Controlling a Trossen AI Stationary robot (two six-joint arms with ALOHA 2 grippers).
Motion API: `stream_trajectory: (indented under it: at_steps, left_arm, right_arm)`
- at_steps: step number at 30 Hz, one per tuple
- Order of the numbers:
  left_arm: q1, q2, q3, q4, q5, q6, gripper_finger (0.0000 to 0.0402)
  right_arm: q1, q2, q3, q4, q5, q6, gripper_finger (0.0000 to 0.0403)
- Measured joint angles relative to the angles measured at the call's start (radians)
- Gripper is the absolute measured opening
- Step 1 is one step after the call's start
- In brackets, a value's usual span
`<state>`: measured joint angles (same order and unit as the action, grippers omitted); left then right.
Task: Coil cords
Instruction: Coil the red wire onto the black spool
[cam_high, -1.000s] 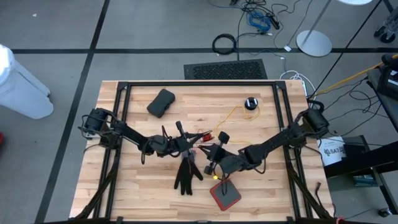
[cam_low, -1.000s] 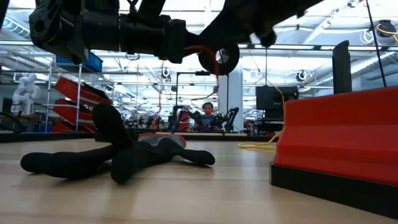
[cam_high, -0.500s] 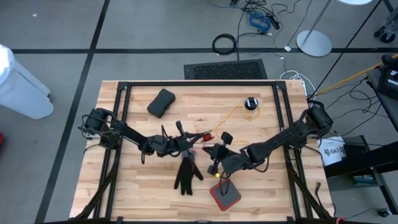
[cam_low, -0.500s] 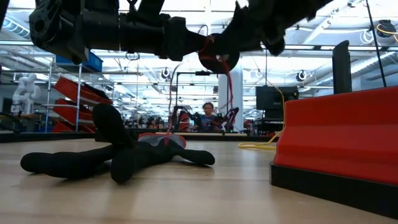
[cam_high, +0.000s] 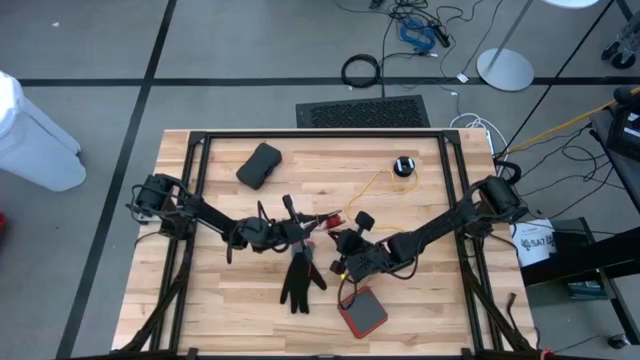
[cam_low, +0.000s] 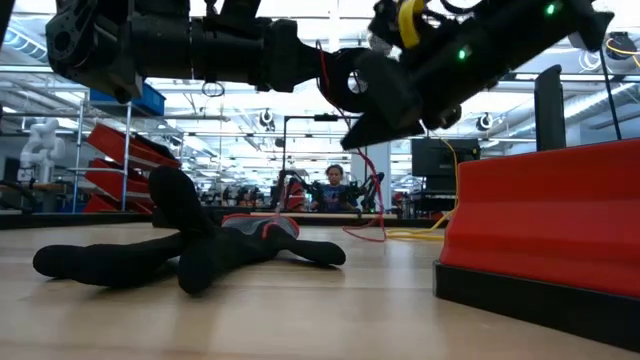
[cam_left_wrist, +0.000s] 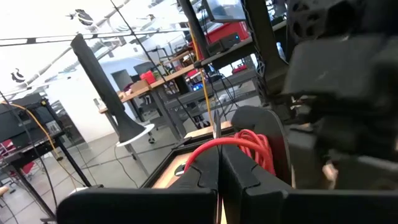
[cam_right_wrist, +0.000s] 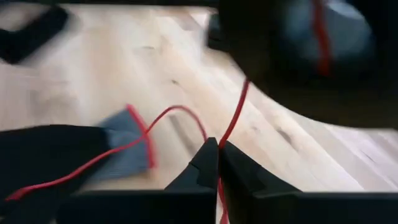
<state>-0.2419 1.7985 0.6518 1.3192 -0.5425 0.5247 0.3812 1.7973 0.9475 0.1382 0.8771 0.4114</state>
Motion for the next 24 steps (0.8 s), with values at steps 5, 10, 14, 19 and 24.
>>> stream_trajectory:
  at_steps: [5,10,14,19,24]
  left_arm:
    - [-0.015,0.0,0.0,0.01,0.015,0.0,0.0]
    - [-0.014,0.0,0.0,0.011,0.007,0.001,0.0]
    - [-0.015,0.0,0.0,0.012,0.001,0.001,0.0]
    - [-0.017,0.0,0.0,-0.01,0.004,0.002,0.0]
    - [-0.019,0.0,0.0,-0.038,0.028,-0.017,0.0]
  right_arm:
    - [-0.017,0.0,-0.024,-0.033,0.055,-0.009,0.0]
    - [-0.052,-0.004,-0.041,-0.061,0.068,-0.027,0.0]
    - [-0.07,-0.01,-0.043,-0.073,0.067,-0.06,0.0]
    - [-0.08,-0.064,-0.044,-0.151,0.119,-0.055,0.0]
    - [-0.081,-0.164,-0.043,-0.316,0.182,0.01,0.0]
